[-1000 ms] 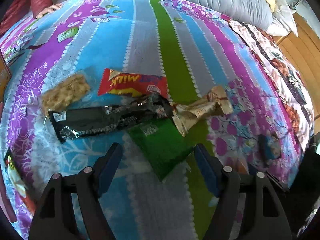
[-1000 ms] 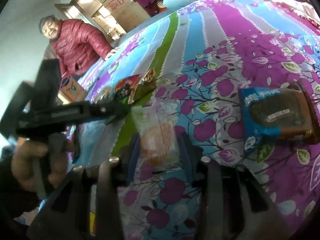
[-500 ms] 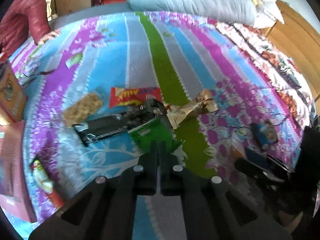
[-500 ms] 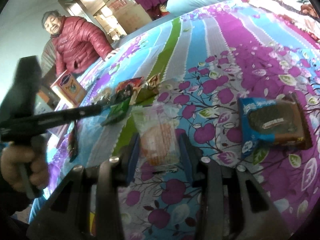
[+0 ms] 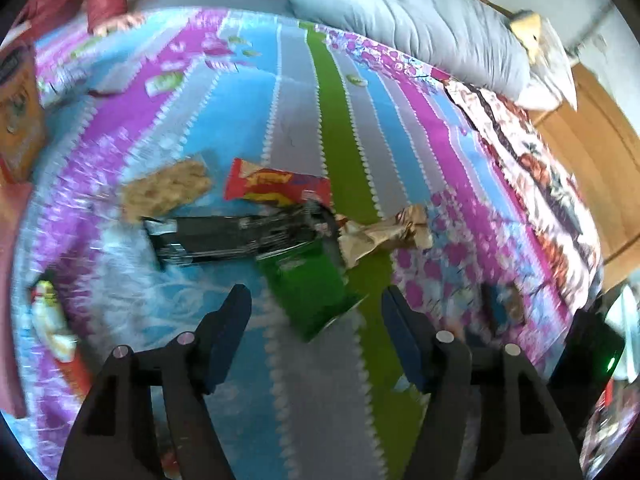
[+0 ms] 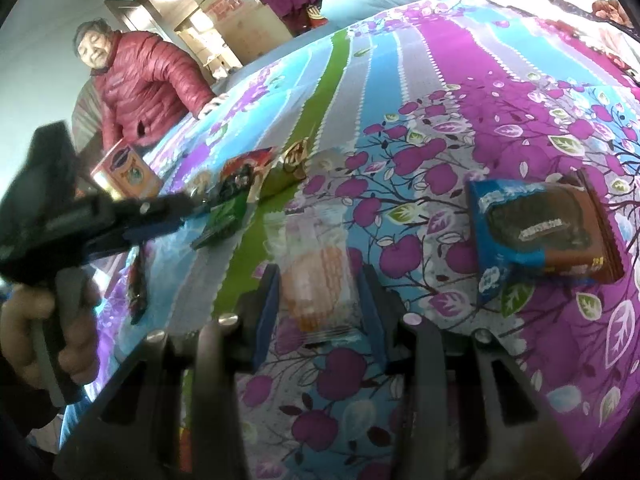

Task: Organize snacks
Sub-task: 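Grasp clear bag of round orange pastry with right tool while left tool grasps green packet, then carry the pastry bag and green packet over the clear basin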

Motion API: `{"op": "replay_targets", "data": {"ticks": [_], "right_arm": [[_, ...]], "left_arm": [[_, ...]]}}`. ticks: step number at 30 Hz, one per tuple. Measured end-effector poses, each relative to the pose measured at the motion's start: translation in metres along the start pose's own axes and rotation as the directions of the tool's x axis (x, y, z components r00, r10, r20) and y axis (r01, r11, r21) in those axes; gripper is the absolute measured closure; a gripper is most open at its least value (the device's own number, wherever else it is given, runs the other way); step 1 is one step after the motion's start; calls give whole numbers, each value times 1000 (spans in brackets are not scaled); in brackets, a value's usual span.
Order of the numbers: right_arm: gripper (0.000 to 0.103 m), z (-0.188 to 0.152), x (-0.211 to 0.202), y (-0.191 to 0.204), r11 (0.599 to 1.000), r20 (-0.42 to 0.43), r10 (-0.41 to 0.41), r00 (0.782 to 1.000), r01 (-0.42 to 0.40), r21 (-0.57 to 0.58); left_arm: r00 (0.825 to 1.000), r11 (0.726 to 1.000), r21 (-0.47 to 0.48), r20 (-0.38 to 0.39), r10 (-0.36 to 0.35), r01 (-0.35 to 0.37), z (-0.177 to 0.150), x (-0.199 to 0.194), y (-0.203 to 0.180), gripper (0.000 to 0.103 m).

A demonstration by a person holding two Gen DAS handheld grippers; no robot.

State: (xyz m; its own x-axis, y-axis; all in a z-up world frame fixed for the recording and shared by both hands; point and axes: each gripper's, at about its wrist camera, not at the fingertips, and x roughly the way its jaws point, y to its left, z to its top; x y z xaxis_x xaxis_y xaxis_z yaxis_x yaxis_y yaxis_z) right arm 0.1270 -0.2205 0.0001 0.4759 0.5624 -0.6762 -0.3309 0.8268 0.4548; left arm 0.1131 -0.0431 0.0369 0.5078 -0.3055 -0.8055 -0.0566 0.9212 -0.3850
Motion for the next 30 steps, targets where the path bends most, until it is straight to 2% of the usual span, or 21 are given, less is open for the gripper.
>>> {"op": "replay_targets", "data": {"ticks": [5, 7, 9, 12, 17, 21, 25, 30], "right_arm": [[62, 1, 2, -3, 1000, -1, 17, 1000, -17, 8], [62, 1, 2, -4, 1000, -1, 23, 1000, -23, 12], [62, 1, 1, -5, 1000, 0, 26, 1000, -26, 13], [62, 1, 1, -5, 1000, 1, 26, 1000, -26, 12], [63, 1, -4, 0, 1000, 17, 11, 1000, -11, -10], [63, 0, -12, 6, 999, 39, -1, 999, 3, -34], [63, 1, -26, 18, 997, 65, -21, 998, 26, -70], [63, 4, -58, 45, 995, 114, -11, 993, 23, -98]], "left_arm": [[995, 999, -9, -89, 52, -53, 2, 34, -3, 35], [994, 997, 13, -73, 81, -80, 0, 36, -7, 36], [990, 991, 48, -65, 124, -121, -4, 35, -11, 54], [991, 991, 59, -64, 120, -116, -7, 31, -9, 60], [990, 986, 97, -42, 138, -133, -16, 12, -4, 63], [988, 978, 141, 30, 151, -154, -18, -19, -8, 63], [977, 961, 207, 148, 153, -182, -19, -68, -17, 63], [941, 947, 244, 313, 129, -211, -19, -144, -26, 63]]}}
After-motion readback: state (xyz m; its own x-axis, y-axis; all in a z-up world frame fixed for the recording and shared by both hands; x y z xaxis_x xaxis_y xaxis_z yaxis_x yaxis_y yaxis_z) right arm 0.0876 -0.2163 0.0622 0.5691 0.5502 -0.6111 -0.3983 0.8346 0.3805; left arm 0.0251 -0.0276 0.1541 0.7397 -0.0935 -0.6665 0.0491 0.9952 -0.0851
